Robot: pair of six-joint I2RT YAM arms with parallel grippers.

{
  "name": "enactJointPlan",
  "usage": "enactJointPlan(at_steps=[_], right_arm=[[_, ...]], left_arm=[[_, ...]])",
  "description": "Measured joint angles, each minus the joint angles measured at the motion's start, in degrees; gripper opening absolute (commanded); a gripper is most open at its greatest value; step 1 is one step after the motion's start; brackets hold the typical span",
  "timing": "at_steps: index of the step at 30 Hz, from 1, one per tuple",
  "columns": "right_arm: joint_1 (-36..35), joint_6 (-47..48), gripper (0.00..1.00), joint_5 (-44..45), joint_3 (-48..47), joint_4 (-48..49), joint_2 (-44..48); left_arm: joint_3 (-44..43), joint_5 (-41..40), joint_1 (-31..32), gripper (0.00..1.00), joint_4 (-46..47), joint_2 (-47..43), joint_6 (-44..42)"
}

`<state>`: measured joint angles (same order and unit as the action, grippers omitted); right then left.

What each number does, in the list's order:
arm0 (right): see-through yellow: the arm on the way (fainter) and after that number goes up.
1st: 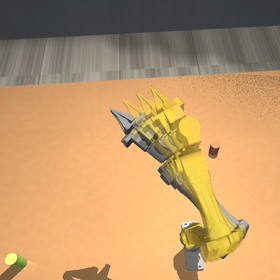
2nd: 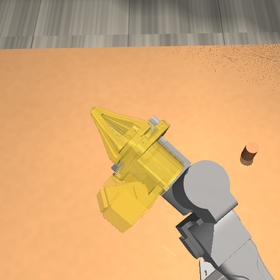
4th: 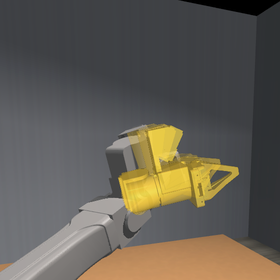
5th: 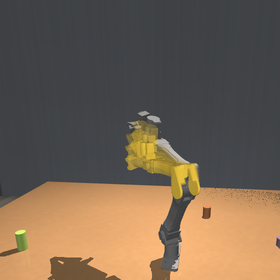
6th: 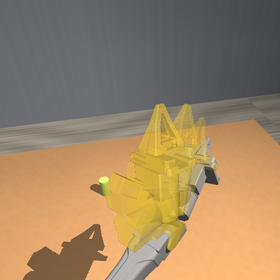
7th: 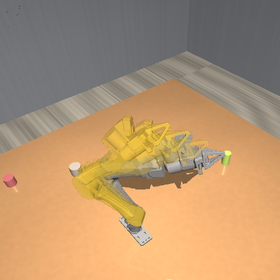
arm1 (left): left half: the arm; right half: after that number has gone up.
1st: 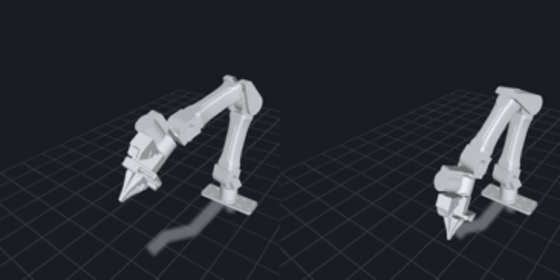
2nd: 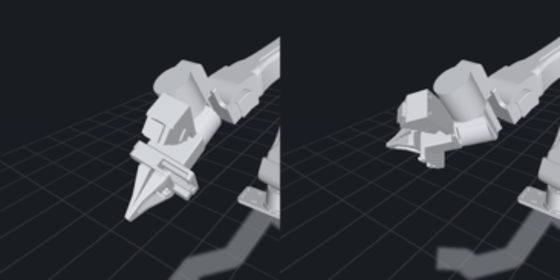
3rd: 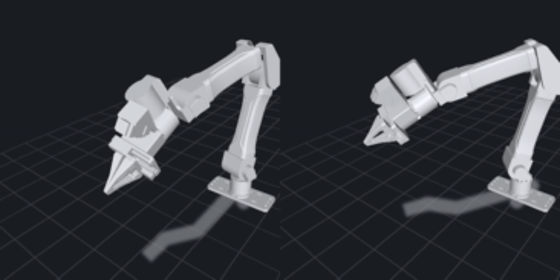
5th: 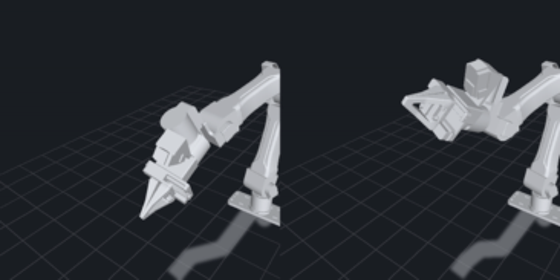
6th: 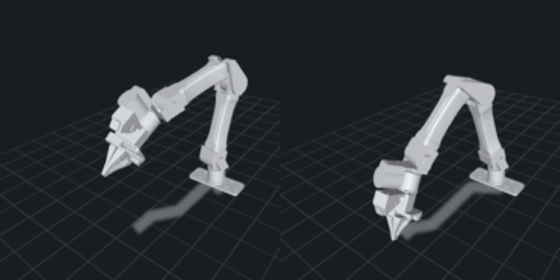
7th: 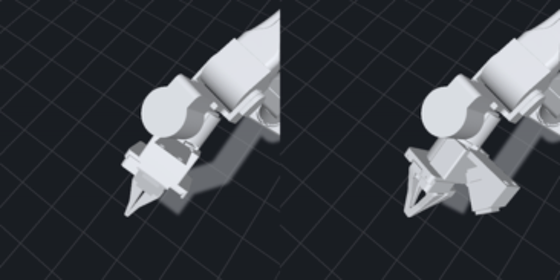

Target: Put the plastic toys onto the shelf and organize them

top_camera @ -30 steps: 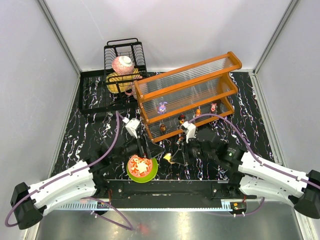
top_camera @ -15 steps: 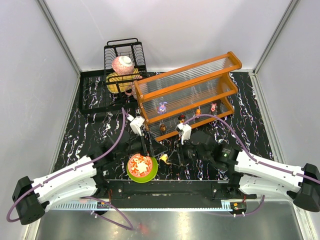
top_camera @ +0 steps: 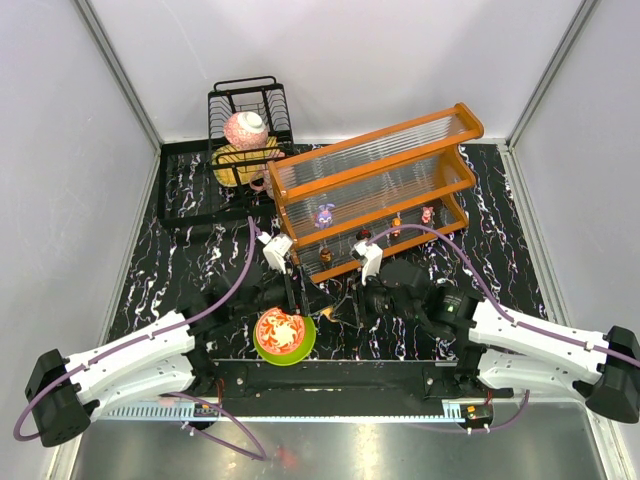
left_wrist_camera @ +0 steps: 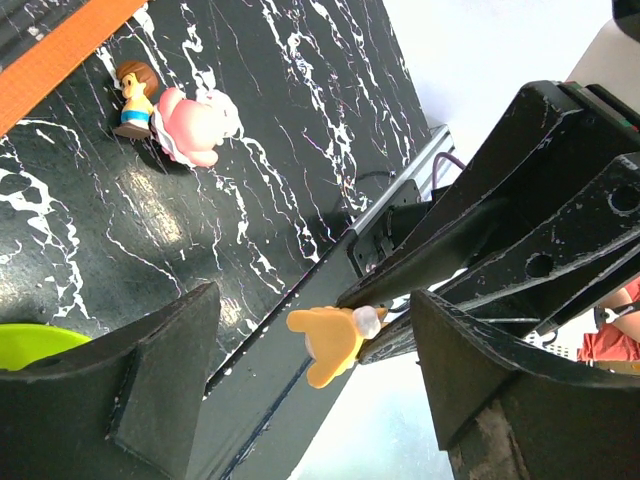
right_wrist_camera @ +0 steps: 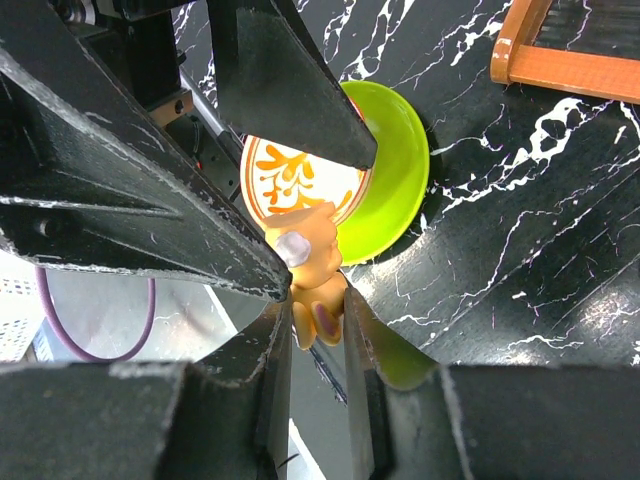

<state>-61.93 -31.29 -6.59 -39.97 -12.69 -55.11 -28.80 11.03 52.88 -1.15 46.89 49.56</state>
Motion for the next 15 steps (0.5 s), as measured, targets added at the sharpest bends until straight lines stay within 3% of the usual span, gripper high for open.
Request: enactJointPlan(at_steps=[3,7,15], right_arm=[[-0.02,0.28,0.0,0.0,-0.22,0.11,-0.26],[0.0,0.66,0.0,0.02,-0.22,0.68,-0.24],[-0.02,0.9,0.0,0.0,-0.22,0.83,-0.24]], left_arm=[[0.0,0.24,0.0,0.71,-0.02,0.0,0.04],[0.0,0.87,0.07,0.56,0.02,0.04,0.15],[0.0,2.45,0.11,0.46,1.25,0.22,0.07]])
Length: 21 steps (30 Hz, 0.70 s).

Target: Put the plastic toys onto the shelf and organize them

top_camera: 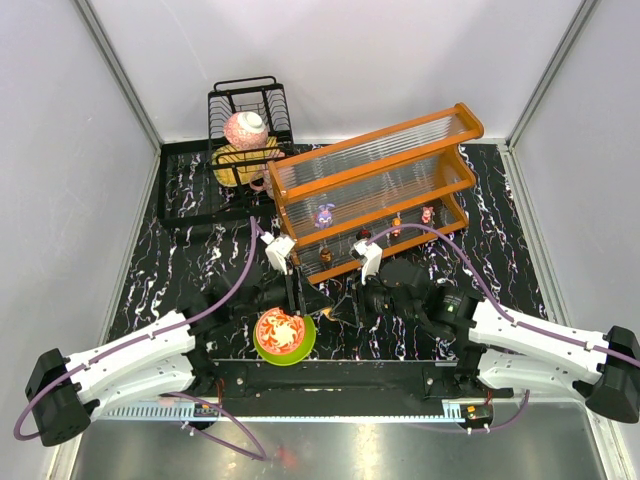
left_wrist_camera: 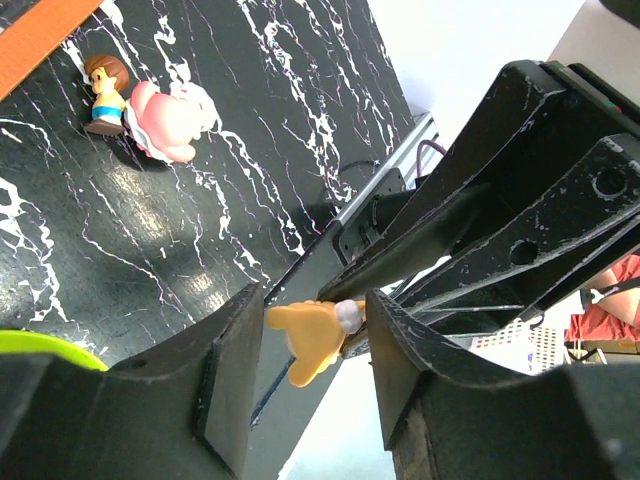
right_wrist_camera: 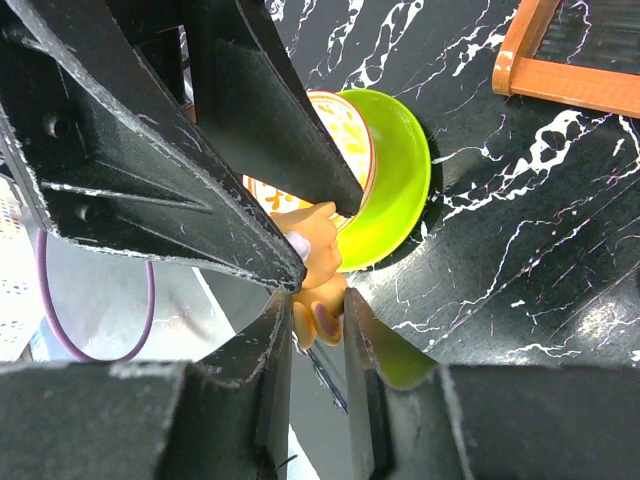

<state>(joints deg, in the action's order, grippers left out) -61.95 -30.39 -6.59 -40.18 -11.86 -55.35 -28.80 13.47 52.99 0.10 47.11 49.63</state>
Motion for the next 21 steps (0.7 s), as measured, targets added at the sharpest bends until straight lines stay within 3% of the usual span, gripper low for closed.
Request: enactJointPlan(at_steps=[5,8,11,12,14,16,21], right_arm=[[0.0,0.13,0.0,0.04,0.0,0.0,0.0],[0.0,0.22,0.0,0.13,0.0,-0.11,0.0],[0.0,0.22,0.0,0.5,0.0,-0.37,0.0],[0.0,0.22,0.0,0.57,0.0,-0.39,0.0],[0.0,0.22,0.15,0.68,0.0,-0.44,0.0],[0.0,0.22,0.37,0.94,0.0,-0.48,0.02],[-0.04,0.09,0.59,1.51,0.02,0.44,1.01]], left_arm=[[0.0,0.24,0.04,0.34,0.07,0.04,-0.04],[0.02,0.35,0.04,0.2,0.44,0.37,-0.07],[0.04,0.46,0.04,0.0,0.74,0.74,-0.07],[0.11,0.48,0.04,0.0,0.87,0.79,-0.07],[0.22,0.48,0.04,0.0,1.14,0.87,-0.07],[0.33,0.46,0.04,0.0,1.46,0.98,-0.07],[0.85,0.74,0.22,0.0,2.36,0.85,0.04]])
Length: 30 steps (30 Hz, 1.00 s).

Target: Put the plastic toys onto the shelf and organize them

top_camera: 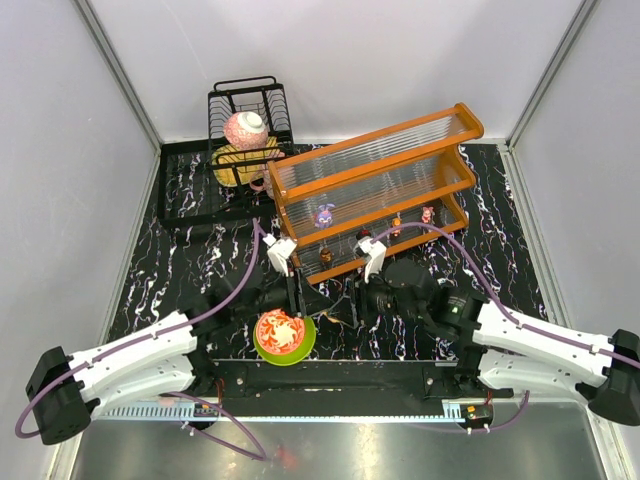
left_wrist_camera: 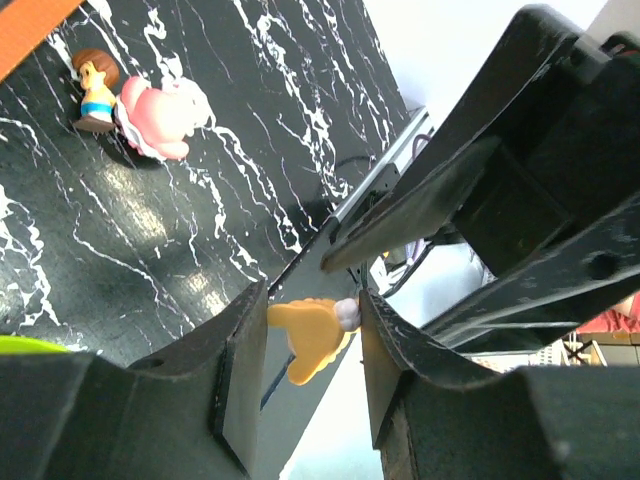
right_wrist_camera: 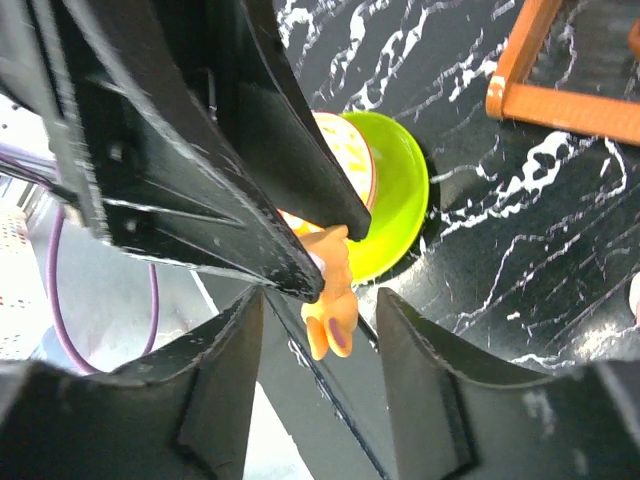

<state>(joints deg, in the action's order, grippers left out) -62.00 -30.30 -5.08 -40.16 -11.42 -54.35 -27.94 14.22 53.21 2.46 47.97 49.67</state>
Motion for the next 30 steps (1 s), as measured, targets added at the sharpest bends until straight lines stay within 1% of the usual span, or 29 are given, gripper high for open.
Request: enactJointPlan(at_steps=[2,5,9,12,15,19,23,28,30], right_arm=[[0.0,-0.33,0.64,0.11,0.26,1.14,1.22],[0.0,-1.46,0.67,0.11,2.51,4.98,4.5],[0.0,-5.16,0.68,0.09,8.41,12.74,9.6],[0.0,-8.52,0.68,0.15,11.23,16.61,10.97],[0.0,-12.13,0.68,1.09,12.59,18.91,10.97],[0.0,-16.24,0.68,1.46,13.86,22.53,10.32],[0.0,-20.28,0.67,1.42,16.31,28.87,9.05],[0.0,-25.99,0.67,1.16,20.44,39.78,6.23],[0.0,-28.33,0.65,1.14,22.27,44.7,4.96]], left_arm=[[1.25,0.02,0.04,0.0,1.05,-0.83,0.33],[4.94,-0.04,0.04,0.0,4.11,-4.0,1.9],[8.92,-1.29,0.04,0.0,8.24,-9.29,4.33],[10.78,-3.13,0.04,0.0,10.97,-13.25,5.66],[12.02,-5.53,0.04,0.0,12.55,-16.96,6.51],[12.59,-7.61,0.04,0.0,13.53,-19.56,6.99],[12.59,-8.41,0.04,0.0,14.6,-19.76,7.21],[12.61,-8.48,0.02,0.0,15.21,-19.76,7.19],[12.61,-8.48,0.02,0.0,15.23,-19.76,7.19]])
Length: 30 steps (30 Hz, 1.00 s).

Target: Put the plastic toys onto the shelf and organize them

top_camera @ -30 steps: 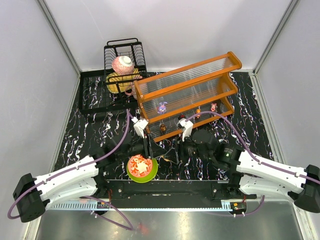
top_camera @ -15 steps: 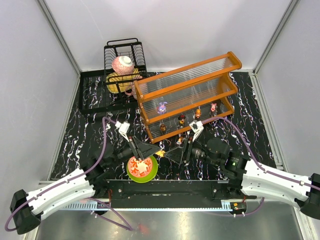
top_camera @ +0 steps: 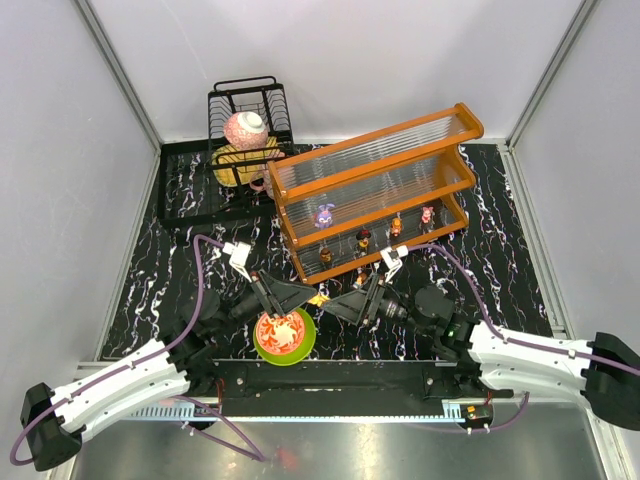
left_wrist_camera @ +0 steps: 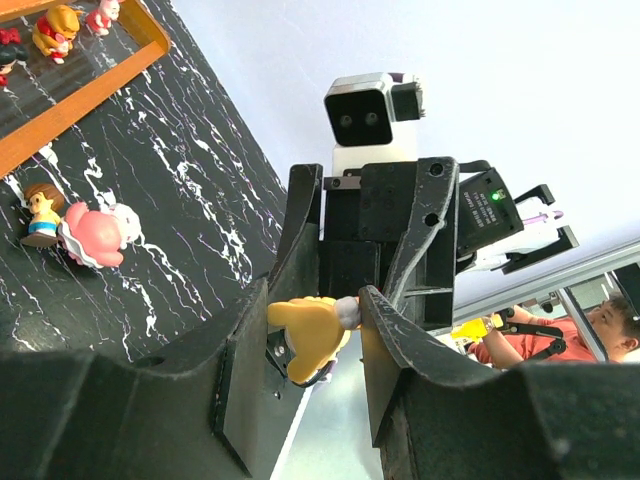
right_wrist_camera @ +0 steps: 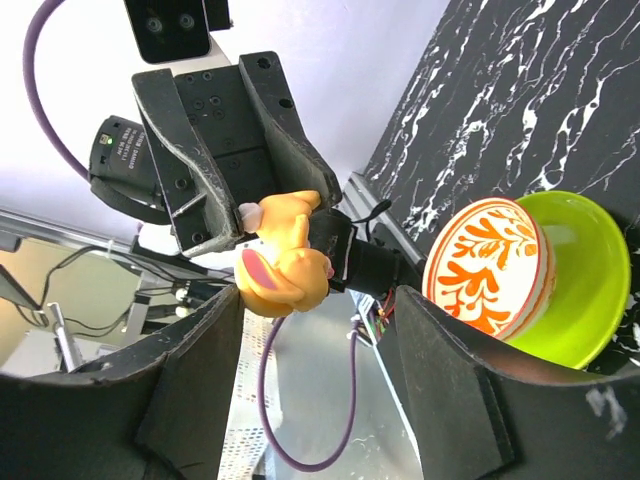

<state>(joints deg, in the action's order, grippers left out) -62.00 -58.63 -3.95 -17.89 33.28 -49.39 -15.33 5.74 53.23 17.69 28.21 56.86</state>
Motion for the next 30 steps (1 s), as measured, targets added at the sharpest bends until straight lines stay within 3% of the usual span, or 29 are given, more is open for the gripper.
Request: enactJointPlan(at_steps=[9,16,22,26,28,30], right_arm=[[0.0,-6.93,0.56,0.02,3.65,17.53,-5.75],[0.0,-8.85,0.42,-0.02,3.69,23.47,-8.74],[0.0,-10.12,0.38,-0.22,3.72,26.99,-11.78],[0.0,-10.8,0.24,-0.28,3.72,28.76,-13.11],[0.0,-10.97,0.18,-0.39,3.78,29.57,-13.51],[0.0,-11.15,0.13,-0.46,4.0,30.01,-13.6]], left_arm=[[0.0,0.33,0.0,0.0,1.46,0.48,0.0],[0.0,0.46,0.02,0.0,2.84,0.39,0.17],[0.0,0.02,-0.04,0.0,2.97,0.33,0.15],[0.0,-0.31,-0.07,0.01,2.99,0.15,0.15],[0.0,-0.39,-0.07,0.1,2.95,-0.02,0.13],[0.0,-0.37,-0.04,0.28,2.93,-0.11,0.15]])
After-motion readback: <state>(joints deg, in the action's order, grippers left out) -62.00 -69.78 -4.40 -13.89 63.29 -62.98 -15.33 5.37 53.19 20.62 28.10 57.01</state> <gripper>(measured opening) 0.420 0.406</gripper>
